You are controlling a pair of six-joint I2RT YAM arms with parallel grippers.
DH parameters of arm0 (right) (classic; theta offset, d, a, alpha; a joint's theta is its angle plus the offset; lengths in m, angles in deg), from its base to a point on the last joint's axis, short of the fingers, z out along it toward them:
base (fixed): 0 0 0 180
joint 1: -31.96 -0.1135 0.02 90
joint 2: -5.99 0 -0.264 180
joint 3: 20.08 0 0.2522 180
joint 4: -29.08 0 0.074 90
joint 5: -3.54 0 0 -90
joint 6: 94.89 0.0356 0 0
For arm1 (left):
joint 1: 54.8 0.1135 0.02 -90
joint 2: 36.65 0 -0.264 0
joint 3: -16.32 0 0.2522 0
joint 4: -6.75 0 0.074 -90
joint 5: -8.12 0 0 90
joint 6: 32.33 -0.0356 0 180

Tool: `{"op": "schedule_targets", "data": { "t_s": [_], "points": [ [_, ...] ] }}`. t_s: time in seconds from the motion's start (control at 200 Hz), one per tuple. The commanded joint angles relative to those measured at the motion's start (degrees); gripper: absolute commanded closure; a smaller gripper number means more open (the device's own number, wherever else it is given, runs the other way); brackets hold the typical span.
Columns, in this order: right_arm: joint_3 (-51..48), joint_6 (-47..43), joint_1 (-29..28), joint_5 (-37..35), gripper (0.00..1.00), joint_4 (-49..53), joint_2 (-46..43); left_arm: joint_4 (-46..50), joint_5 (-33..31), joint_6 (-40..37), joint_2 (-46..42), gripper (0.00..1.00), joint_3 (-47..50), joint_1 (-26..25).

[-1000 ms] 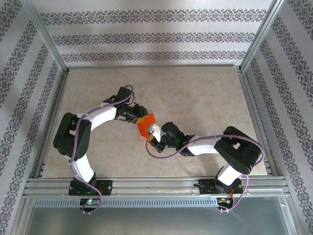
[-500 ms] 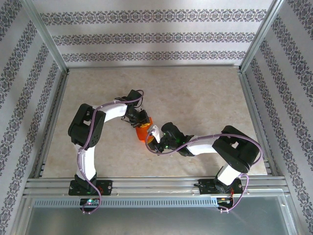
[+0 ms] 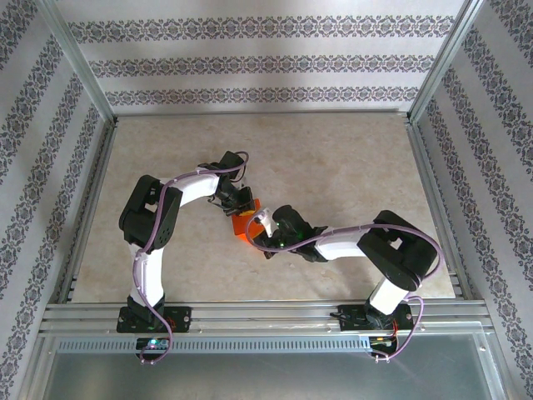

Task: Fold a paper plane with a square sheet of paper (pick it up from the middle)
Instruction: Third fold the triangle at the center of the table.

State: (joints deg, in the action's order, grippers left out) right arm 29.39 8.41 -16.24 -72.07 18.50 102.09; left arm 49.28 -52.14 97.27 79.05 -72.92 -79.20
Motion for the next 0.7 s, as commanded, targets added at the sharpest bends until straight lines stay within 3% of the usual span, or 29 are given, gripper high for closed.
{"op": "schedule_targets", "data": {
  "t_s": [0.0,0.7],
  "points": [
    [1.81,1.20,0.50,-4.03,0.98,2.90,1.11,3.91,-1.80,-2.14,2.86,0.88,-0.32,-1.15],
    [4.06,1.99,1.09,-7.80,0.97,6.35,2.50,4.29,-1.02,-3.12,3.83,0.90,-0.99,-1.77]
  ]
}}
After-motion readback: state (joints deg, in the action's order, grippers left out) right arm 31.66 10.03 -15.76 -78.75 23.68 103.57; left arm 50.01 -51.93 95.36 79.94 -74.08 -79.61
